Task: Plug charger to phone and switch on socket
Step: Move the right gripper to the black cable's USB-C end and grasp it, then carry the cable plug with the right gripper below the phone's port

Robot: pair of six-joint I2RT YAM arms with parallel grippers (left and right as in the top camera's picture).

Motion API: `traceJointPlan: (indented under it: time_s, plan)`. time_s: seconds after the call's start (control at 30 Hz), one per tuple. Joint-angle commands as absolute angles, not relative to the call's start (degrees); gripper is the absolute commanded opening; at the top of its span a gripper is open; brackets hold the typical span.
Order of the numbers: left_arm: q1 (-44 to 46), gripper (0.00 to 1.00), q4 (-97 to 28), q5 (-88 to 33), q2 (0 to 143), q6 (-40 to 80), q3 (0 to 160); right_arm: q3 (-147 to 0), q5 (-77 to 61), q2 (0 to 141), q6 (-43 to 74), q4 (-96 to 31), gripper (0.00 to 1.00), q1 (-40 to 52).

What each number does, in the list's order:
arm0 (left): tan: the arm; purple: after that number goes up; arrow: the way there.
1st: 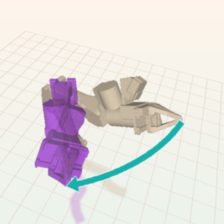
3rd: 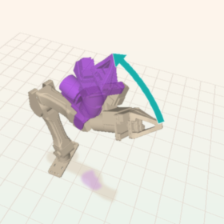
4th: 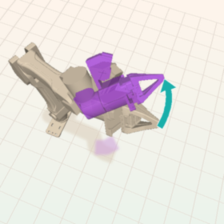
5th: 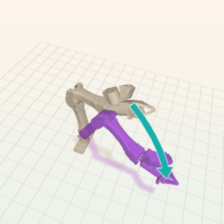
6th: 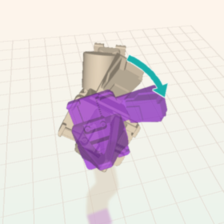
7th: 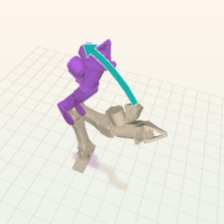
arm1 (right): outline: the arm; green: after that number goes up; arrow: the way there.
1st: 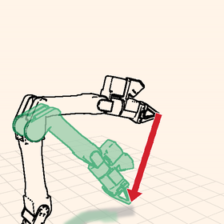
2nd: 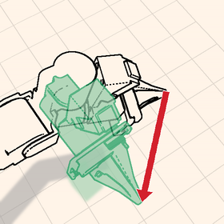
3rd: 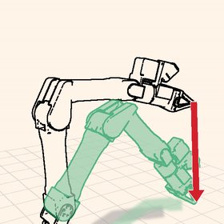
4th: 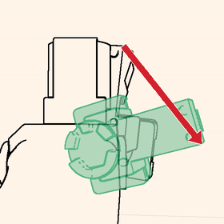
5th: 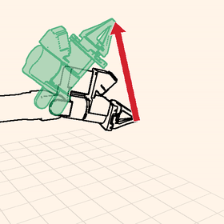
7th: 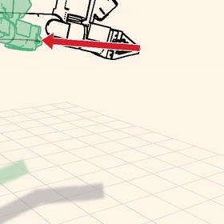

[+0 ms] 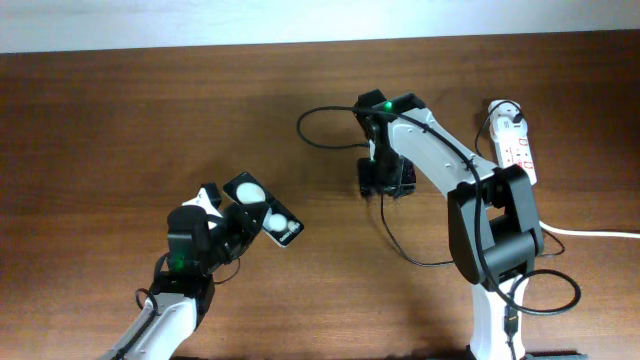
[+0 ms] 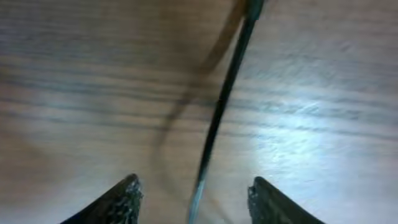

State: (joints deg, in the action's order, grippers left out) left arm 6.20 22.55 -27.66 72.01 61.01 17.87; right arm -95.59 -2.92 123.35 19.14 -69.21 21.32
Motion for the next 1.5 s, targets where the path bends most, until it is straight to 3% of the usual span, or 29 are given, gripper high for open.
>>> traceJointPlan:
  time_s: [0.0,0.13,0.2,0.6,0.73,0.77,0.83,0.9,0.97,1.07,1.23,1.47]
  plan:
    - [6.0,0.06,23.3,-28.9,71.6,59.9,18.7,-95.4,3.6,122.1,18.9,-66.4,0.60,21.5]
    - [6.0,0.06,23.3,-28.9,71.6,59.9,18.7,-94.2,10.3,122.3,25.8,-57.5,0.59,21.3]
    - [6.0,0.06,23.3,-28.9,71.6,59.9,18.7,-92.4,10.2,122.3,27.1,-56.7,0.51,21.3]
    - [6.0,0.06,23.3,-28.9,71.6,59.9,18.7,-82.9,9.5,124.1,27.1,-46.2,0.30,21.3]
    - [6.0,0.06,23.3,-28.9,71.6,59.9,18.7,-82.9,8.7,125.1,27.1,-46.3,0.14,21.3]
    - [6.0,0.03,23.3,-28.9,71.6,59.9,18.7,-82.9,7.0,125.1,27.1,-46.5,0.04,21.3]
    - [6.0,0.00,23.3,-29.9,71.6,60.0,18.7,-85.1,5.8,123.7,27.1,-50.7,0.04,21.3]
    - [6.0,0.00,23.0,-31.7,71.5,60.8,18.7,-87.6,3.2,115.2,27.0,-56.8,0.04,21.3]
    - [6.0,0.00,23.4,-35.3,71.5,65.8,18.7,-87.6,-7.4,97.6,21.4,-61.6,0.04,21.3]
    - [6.0,0.00,29.6,-44.0,71.6,69.9,19.2,-87.5,-8.9,80.1,21.2,-70.3,0.04,21.5]
    - [6.0,0.00,31.4,-60.1,71.6,71.0,26.1,-80.4,-9.9,65.7,25.5,-73.2,0.04,36.7]
    - [6.0,0.00,39.8,-65.5,71.7,68.9,26.1,-60.2,-7.7,66.0,37.2,-54.6,0.04,56.3]
